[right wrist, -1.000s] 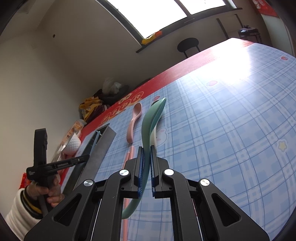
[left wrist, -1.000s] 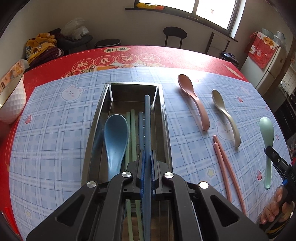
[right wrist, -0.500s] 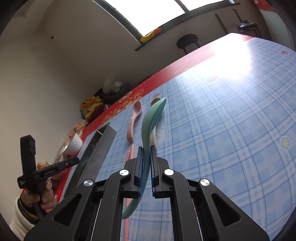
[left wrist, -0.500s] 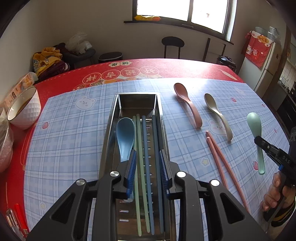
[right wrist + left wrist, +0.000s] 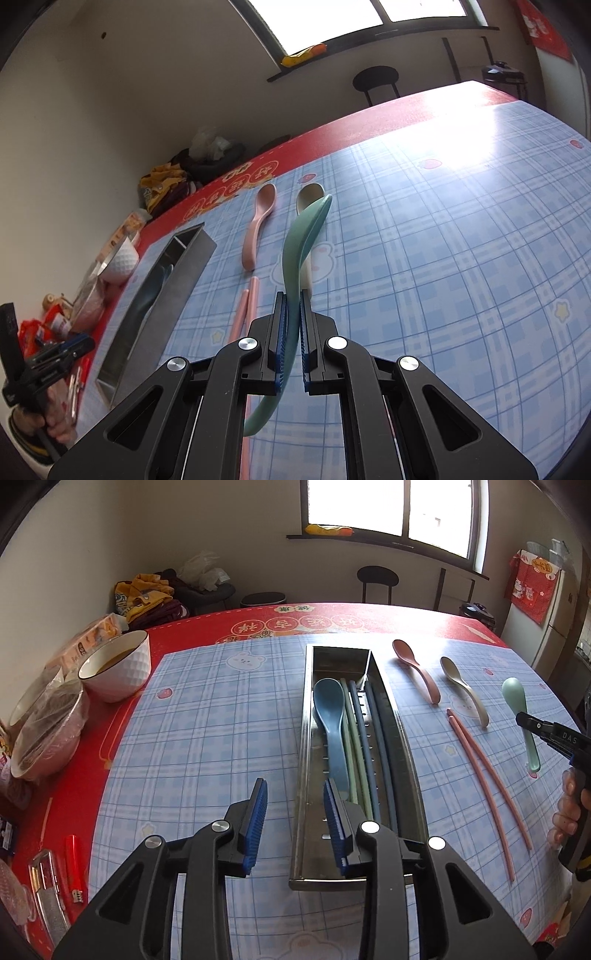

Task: Organize utensils
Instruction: 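Carry the mint-green spoon toward the steel tray with the right tool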

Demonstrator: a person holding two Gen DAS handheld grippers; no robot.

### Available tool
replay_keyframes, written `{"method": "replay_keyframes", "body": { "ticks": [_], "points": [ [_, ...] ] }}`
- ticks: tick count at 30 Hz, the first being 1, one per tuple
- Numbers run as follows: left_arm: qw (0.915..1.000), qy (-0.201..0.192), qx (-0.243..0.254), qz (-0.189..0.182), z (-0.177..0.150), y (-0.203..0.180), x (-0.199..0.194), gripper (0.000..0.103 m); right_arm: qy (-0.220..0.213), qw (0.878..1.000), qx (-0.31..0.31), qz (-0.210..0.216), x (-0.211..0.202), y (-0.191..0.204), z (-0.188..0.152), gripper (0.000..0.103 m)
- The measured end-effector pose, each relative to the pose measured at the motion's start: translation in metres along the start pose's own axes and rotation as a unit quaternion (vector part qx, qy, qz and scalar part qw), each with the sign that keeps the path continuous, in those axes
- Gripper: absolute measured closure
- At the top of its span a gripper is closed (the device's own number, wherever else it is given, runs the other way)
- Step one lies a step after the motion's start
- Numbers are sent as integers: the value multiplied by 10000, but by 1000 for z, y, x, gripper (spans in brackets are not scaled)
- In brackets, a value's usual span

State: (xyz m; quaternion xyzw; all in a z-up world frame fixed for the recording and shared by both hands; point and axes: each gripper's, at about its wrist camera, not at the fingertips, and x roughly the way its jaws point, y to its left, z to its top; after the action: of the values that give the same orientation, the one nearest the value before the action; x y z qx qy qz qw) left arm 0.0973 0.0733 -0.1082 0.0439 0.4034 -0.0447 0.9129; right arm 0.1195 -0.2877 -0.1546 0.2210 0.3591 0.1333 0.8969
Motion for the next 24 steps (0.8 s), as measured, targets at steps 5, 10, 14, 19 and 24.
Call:
{"method": "replay_keyframes", "body": {
  "ticks": [5,10,14,19,24],
  "points": [
    [10000,-27,-88,2,-6,13,1,69,12,10000,-40,-40,-2,10,6,96],
    [9999,-122,-82,-56,-11,20,1,55,53,9996,-276,-2,4,39,11,96],
    [9995,-271,-122,-129,-14,29,-3,37,191,9989,-415,108,12,64,11,96],
    [9987,-410,-230,-218,-17,44,-9,12,340,9968,-700,176,22,103,11,96],
    [9985,-449,-282,-152,-20,55,-13,7,452,9941,-947,280,31,143,11,96]
  ]
}}
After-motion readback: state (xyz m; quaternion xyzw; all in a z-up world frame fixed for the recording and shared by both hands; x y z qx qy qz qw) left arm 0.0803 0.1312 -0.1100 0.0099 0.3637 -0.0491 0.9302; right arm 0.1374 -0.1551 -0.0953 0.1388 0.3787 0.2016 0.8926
